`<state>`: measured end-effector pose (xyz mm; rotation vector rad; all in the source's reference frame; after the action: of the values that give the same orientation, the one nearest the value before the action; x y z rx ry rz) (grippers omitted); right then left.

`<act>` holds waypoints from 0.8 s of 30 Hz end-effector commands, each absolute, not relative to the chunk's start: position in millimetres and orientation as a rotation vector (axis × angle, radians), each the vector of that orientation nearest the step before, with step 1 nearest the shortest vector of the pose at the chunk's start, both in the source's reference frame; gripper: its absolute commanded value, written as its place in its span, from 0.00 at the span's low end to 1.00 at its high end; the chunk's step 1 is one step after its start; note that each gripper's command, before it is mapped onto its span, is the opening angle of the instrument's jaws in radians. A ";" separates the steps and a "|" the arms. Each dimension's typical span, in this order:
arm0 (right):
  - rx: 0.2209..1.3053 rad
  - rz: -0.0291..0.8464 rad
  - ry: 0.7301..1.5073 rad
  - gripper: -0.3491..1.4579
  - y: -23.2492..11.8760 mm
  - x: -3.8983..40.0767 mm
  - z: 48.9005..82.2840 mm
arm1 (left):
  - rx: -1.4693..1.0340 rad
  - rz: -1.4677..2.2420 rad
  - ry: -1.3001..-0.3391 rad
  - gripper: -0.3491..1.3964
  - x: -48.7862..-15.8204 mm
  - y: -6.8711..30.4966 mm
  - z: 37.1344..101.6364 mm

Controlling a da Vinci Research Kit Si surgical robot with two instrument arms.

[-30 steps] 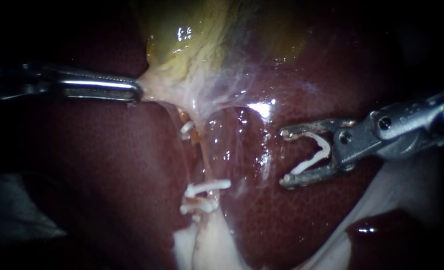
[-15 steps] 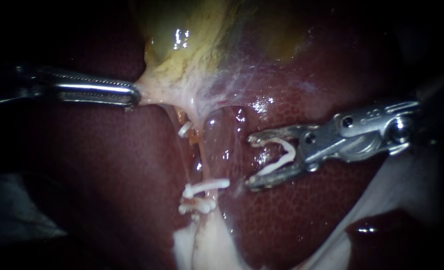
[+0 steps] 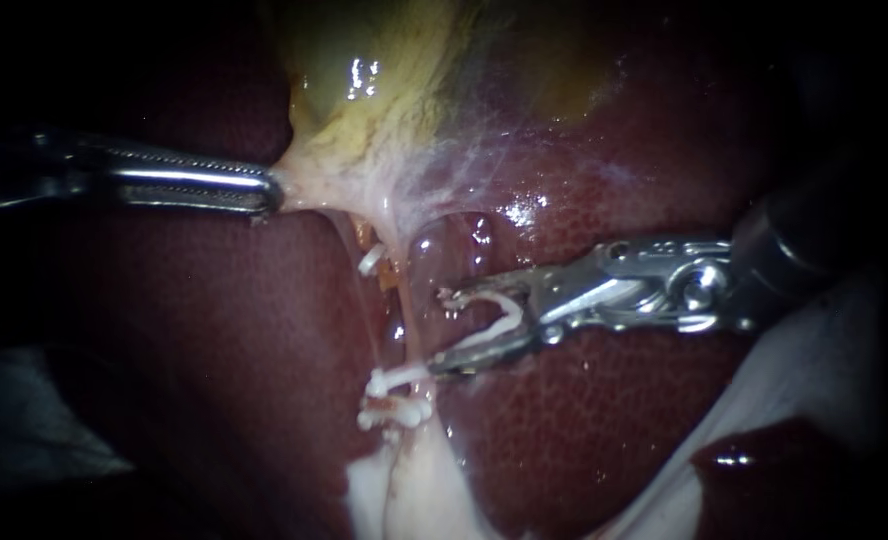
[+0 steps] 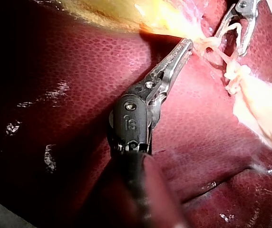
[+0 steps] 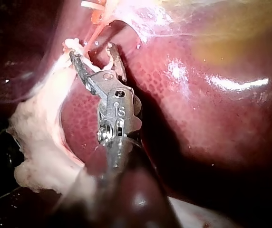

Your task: Clipping second clip right tube

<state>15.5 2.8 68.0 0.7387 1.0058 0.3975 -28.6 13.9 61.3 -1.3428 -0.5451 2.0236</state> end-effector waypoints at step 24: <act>1.033 0.532 1.183 0.47 0.5 19.6 68.4 | -1.342 2.023 -0.544 0.00 -28.8 13.9 61.3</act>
<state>19.7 0.4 68.1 1.0412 1.1918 0.5288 -28.8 13.9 61.3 -1.3423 -0.5436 2.0231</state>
